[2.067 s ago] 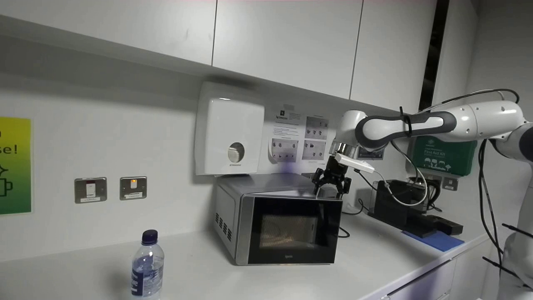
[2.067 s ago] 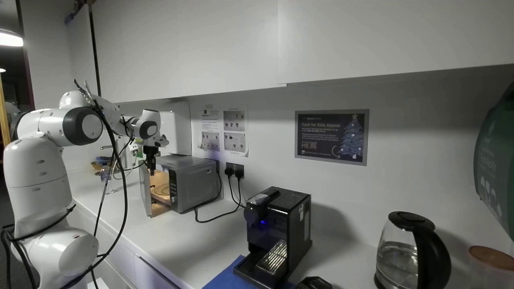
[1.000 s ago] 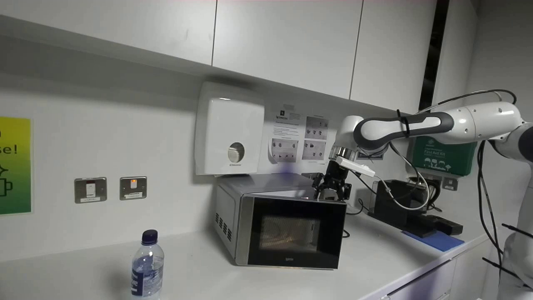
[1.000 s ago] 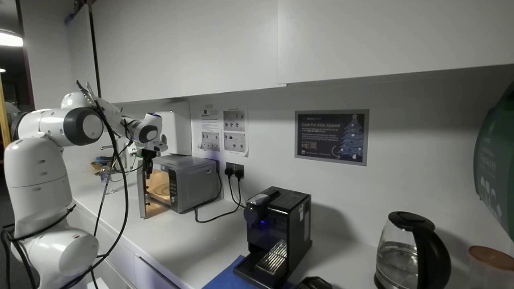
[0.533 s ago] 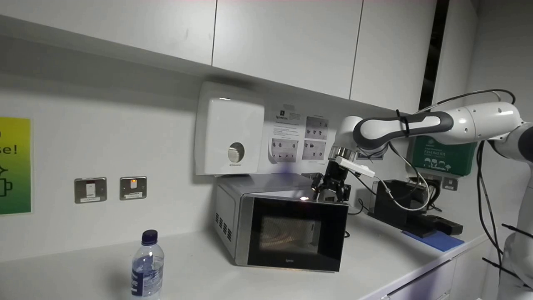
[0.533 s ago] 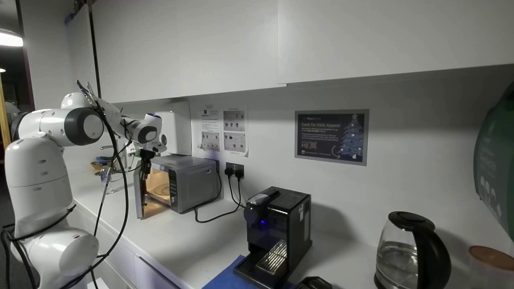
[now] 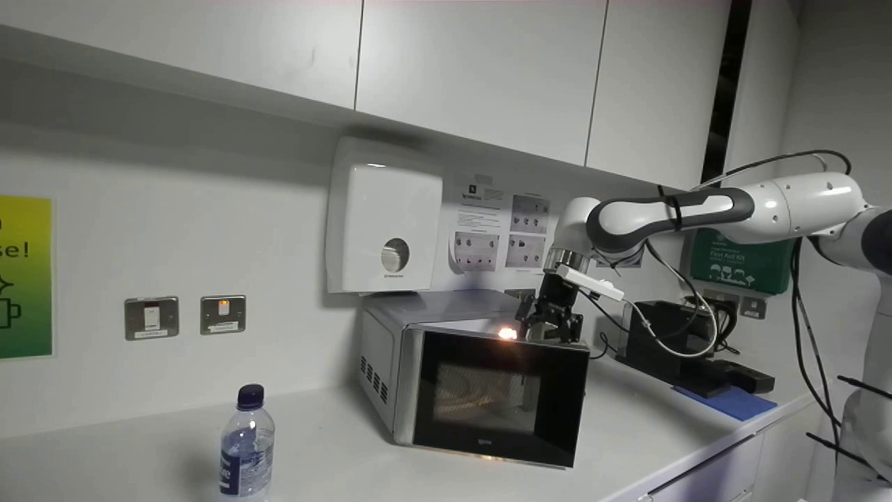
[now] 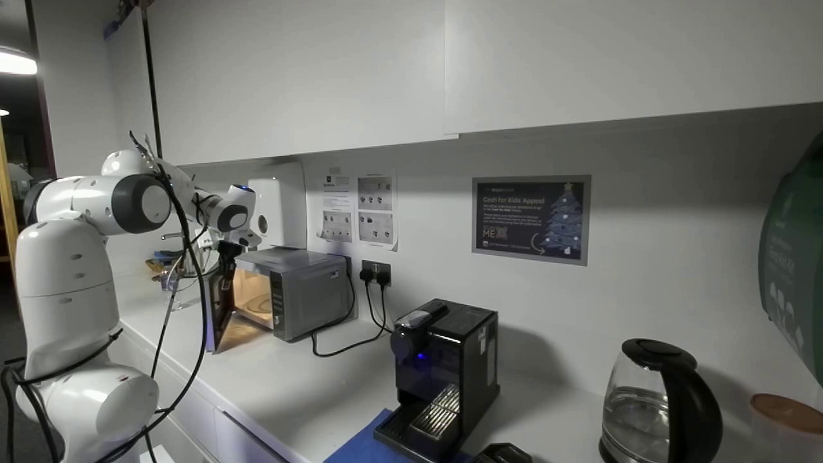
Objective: Open the door of the microwave
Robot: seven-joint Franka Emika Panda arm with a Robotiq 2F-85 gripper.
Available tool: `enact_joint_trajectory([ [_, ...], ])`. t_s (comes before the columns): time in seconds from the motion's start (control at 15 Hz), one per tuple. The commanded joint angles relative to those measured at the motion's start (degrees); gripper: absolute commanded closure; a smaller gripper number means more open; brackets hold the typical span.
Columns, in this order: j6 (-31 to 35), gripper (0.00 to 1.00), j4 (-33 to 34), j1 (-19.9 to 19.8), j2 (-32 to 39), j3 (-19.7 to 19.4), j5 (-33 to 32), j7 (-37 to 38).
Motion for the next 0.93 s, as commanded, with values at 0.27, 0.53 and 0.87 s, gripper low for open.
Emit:
enact_joint_trajectory([
  [0.27, -1.6, 0.00, 5.6, 1.1, 5.1, 0.6, 0.5, -0.9],
  [0.53, -1.6, 0.00, 7.8, 1.7, 7.0, 0.5, 0.3, -0.9],
  [0.87, -1.8, 0.00, 10.4, 2.2, 9.0, 0.8, 0.2, -1.0],
])
